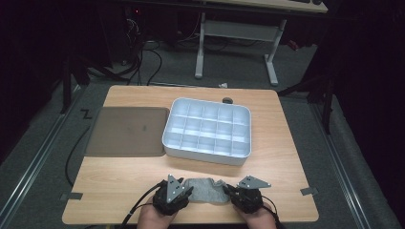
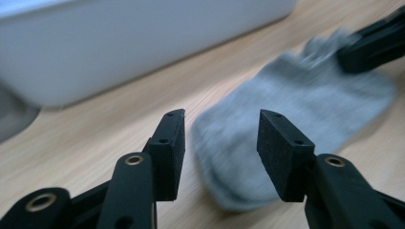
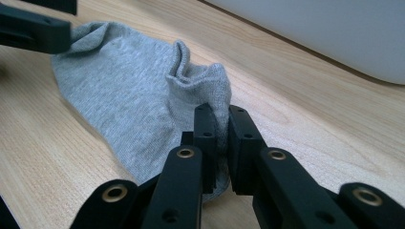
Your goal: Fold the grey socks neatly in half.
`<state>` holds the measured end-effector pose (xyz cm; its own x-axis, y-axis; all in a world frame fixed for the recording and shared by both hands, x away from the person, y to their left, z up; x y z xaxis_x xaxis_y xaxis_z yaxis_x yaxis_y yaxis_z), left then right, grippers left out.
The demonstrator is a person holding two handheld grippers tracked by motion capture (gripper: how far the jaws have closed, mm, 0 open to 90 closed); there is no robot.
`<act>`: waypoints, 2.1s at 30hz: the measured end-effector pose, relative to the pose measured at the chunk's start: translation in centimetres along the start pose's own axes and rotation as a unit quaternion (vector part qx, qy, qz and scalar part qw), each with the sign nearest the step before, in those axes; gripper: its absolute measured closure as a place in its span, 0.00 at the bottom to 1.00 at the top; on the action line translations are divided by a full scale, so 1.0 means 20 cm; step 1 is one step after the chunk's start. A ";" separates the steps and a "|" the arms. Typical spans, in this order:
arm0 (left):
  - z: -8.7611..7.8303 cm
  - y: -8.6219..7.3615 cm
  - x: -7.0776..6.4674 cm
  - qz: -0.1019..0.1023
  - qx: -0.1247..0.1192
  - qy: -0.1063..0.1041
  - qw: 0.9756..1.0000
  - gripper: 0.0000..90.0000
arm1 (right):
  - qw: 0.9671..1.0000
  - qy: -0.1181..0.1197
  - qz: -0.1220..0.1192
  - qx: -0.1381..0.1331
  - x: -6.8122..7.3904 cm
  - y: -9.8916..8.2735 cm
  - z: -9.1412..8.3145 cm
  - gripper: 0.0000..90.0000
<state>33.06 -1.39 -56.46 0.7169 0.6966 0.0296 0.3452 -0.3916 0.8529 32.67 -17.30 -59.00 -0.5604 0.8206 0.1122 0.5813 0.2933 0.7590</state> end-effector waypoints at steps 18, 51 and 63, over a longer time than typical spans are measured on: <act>0.20 -0.05 -0.24 0.041 0.051 -0.046 0.997 0.92 | 1.000 0.009 0.009 -0.015 -0.01 0.03 -0.05 0.94; 0.35 0.05 -0.25 0.022 0.061 -0.029 0.997 0.93 | 0.998 0.031 0.034 -0.032 -0.01 0.08 -0.11 0.93; 0.26 0.11 -0.20 0.011 0.021 -0.027 0.999 0.80 | 0.997 0.035 0.041 -0.052 0.00 0.11 -0.15 0.94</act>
<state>34.06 -8.25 -57.37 0.7551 0.6553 0.0192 0.3534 -0.4314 0.8301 32.17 -18.19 -55.46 -0.5548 0.8029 0.2182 0.5653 0.1713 0.8069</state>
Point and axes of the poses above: each handheld gripper's, and its own axes: z roughly forward along the jaws, y roughly out of its top, x roughly to its left, the point moved 10 cm from there along z, roughly forward along the jaws, and after that the axes turned 1 degree about -x, right-handed, at the moved point
